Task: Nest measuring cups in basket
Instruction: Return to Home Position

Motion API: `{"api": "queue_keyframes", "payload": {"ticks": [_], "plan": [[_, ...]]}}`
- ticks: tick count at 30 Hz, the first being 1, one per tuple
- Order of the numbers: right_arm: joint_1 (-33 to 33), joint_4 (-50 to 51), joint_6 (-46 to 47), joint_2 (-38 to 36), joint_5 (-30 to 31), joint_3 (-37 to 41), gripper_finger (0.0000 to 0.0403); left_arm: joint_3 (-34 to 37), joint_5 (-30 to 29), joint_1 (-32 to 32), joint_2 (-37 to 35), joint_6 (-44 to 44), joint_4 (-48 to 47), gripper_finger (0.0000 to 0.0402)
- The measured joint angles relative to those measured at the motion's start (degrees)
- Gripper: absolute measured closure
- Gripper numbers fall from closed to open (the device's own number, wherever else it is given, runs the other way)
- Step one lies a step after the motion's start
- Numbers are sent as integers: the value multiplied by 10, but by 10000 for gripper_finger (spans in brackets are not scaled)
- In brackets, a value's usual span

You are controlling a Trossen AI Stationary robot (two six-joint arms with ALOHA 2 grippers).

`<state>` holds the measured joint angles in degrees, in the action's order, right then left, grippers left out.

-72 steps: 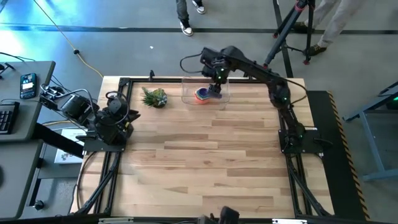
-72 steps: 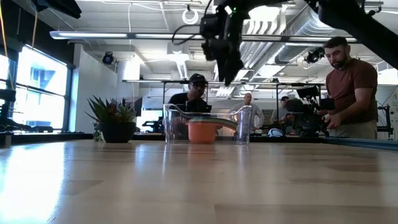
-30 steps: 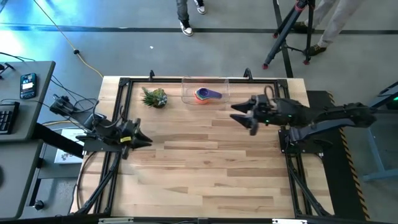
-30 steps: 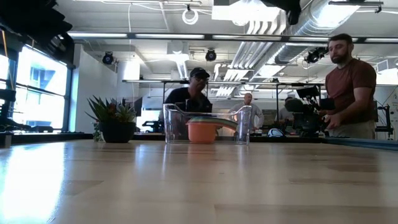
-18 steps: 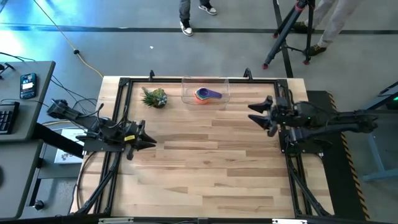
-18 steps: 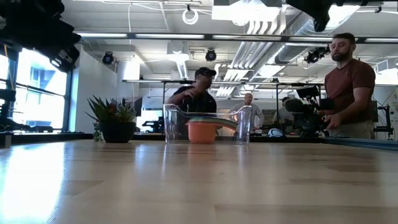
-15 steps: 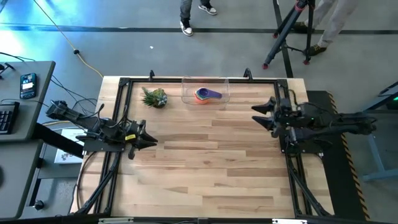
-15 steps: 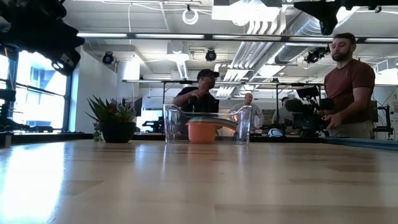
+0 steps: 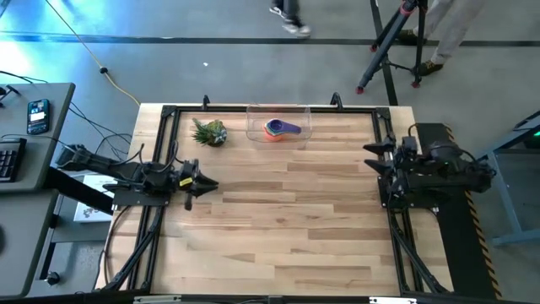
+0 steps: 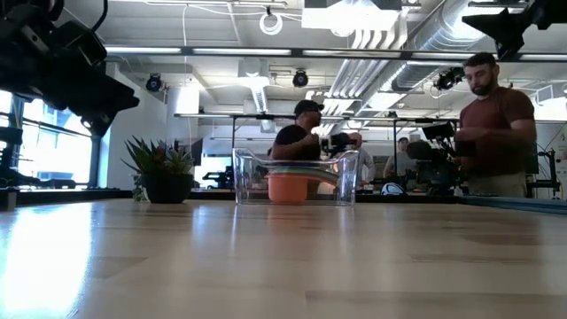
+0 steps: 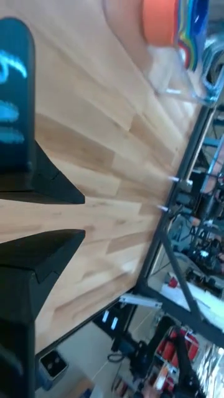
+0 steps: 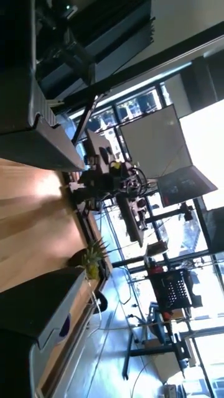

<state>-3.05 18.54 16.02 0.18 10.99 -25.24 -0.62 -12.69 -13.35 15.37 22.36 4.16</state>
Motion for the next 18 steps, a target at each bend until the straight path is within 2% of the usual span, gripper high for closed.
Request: {"api": "queue_keyframes", "payload": {"ticks": [3, 16, 18], "plan": [[0, -16, -6, 3, 0, 23, 146, 0, 0, 16, -1, -11, 3, 337], [0, -265, 12, 4, -6, 241, 146, 0, 5, 57, 0, -25, 0, 337], [0, -263, 15, 5, -6, 246, 146, 0, -3, 60, 0, -25, 0, 337]]}}
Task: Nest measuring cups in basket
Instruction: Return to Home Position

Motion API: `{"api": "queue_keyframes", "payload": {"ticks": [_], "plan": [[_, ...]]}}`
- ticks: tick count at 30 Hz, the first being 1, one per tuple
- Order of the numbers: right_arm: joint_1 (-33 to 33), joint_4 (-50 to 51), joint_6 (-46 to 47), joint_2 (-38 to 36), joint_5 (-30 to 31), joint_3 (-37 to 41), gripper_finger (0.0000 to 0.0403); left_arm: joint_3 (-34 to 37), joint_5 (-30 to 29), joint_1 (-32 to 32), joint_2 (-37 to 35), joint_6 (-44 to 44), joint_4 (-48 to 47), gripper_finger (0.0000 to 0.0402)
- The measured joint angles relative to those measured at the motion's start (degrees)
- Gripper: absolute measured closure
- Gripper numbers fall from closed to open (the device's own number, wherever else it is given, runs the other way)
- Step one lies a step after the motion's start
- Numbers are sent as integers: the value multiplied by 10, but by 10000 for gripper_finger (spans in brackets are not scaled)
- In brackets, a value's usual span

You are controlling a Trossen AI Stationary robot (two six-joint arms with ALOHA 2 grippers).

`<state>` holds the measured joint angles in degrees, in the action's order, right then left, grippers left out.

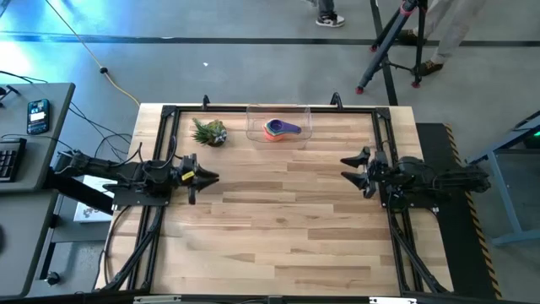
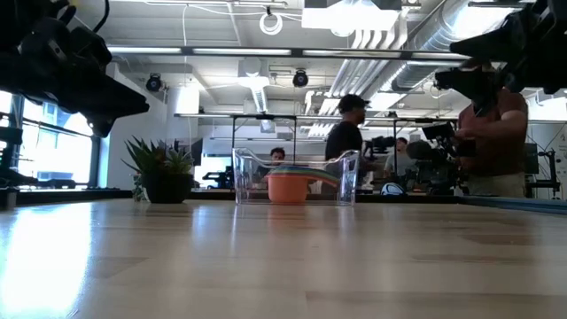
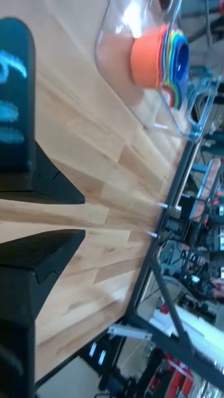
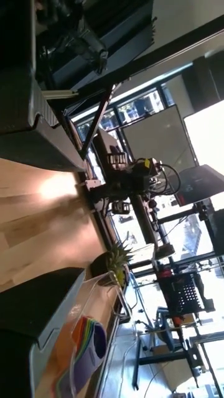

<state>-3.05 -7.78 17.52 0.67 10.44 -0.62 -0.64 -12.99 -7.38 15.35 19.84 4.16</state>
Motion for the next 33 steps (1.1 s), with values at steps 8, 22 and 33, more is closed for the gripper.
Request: {"api": "queue_keyframes", "payload": {"ticks": [8, 22, 33], "plan": [[0, 45, -5, 1, 17, 0, 146, 0, -49, 0, 0, 0, -10, 337], [0, 50, -59, 5, 39, 0, 146, 0, -50, 0, 0, 0, -10, 337], [0, 51, -60, 5, 37, 0, 146, 0, -50, 0, 0, 0, -10, 337]]}}
